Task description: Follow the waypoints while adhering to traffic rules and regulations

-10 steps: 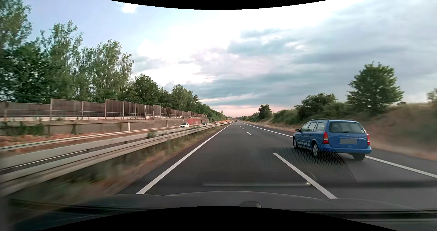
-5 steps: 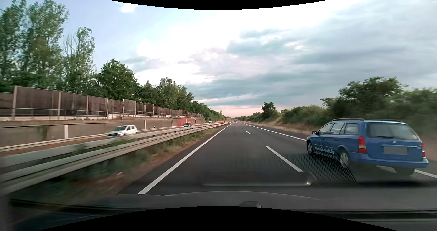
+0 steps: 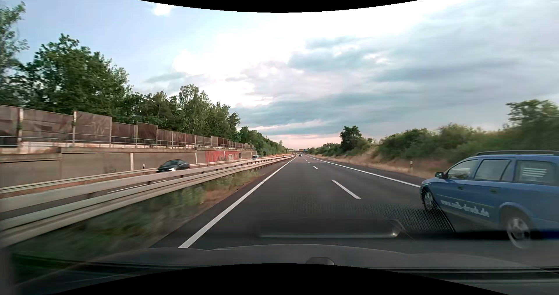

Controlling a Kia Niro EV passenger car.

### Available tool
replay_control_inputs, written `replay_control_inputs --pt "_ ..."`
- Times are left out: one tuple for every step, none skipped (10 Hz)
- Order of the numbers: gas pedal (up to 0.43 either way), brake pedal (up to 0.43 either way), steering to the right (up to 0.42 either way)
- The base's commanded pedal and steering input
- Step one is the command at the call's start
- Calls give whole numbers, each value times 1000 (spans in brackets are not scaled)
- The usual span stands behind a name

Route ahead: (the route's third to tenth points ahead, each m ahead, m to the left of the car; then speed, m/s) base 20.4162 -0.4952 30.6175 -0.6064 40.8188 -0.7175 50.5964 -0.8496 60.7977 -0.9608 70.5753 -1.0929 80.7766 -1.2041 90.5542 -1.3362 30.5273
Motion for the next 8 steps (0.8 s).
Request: replay_control_inputs --pt "118 0 -1" --pt "110 0 -1" --pt "110 0 -1" --pt "98 0 -1" --pt "98 0 -1" --pt "98 0 -2" --pt "87 0 -2" --pt "79 0 -2"
